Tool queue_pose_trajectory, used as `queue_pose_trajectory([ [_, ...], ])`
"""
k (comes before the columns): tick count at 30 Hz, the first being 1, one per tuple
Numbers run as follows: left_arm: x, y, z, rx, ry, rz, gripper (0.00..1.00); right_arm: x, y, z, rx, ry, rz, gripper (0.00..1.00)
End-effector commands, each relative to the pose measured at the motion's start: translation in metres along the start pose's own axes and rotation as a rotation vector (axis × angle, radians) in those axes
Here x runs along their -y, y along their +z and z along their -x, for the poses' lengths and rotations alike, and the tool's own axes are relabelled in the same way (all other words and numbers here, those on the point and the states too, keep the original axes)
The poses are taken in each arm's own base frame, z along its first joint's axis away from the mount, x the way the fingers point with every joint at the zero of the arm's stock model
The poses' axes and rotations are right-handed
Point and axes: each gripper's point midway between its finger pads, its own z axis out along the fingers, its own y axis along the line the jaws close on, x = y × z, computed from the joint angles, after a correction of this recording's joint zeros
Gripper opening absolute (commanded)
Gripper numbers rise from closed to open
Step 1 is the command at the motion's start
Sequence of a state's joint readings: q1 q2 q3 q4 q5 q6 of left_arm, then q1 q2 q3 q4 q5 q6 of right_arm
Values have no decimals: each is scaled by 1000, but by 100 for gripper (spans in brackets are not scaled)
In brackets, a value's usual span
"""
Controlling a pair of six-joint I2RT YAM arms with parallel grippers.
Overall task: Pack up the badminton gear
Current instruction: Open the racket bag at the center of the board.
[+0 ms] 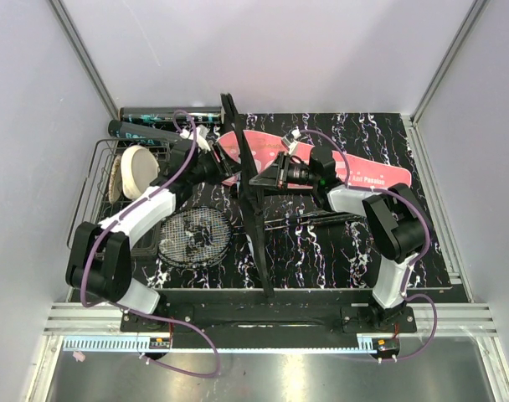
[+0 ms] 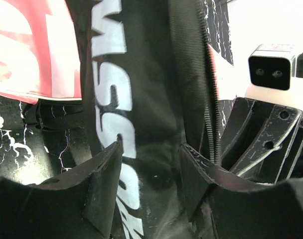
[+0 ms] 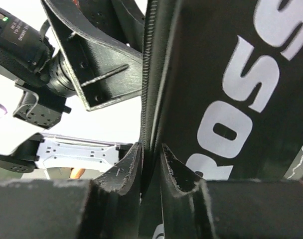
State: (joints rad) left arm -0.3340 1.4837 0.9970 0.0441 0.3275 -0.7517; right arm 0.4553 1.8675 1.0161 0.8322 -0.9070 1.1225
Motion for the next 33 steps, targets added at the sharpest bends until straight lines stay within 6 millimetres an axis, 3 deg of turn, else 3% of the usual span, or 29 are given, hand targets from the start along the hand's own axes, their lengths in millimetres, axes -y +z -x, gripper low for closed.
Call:
queue_pose_trajectory([
  [1,28,3,20,63,22,-119,53,-5,-5,4,14,-110,-9,25],
  [7,40,13,17,46,-2,-223,70,9,-6,-1,9,-90,-51,32],
  [13,60,17,14,6,-33,-320,70,15,-9,1,17,-109,-110,46],
  [16,66,20,12,-2,-29,-329,60,13,-10,2,14,-127,-139,48],
  [18,67,21,14,6,-28,-328,46,13,-14,2,6,-151,-174,50],
  [20,64,20,15,13,-19,-292,34,9,-20,5,21,-165,-232,54],
  [23,63,18,18,26,21,-260,26,6,-23,17,38,-229,-286,56],
  [24,62,18,20,29,25,-249,19,2,-20,23,38,-250,-281,55],
  [26,61,17,19,27,27,-239,11,9,-17,25,24,-236,-298,50],
  [27,63,17,20,24,27,-243,4,6,-15,29,26,-241,-291,42],
  [30,70,15,24,21,29,-255,0,7,-12,32,32,-227,-286,21],
  [31,73,13,26,23,34,-259,0,8,-12,32,32,-226,-288,18],
  [33,78,9,29,29,52,-263,0,5,-13,32,37,-234,-291,21],
])
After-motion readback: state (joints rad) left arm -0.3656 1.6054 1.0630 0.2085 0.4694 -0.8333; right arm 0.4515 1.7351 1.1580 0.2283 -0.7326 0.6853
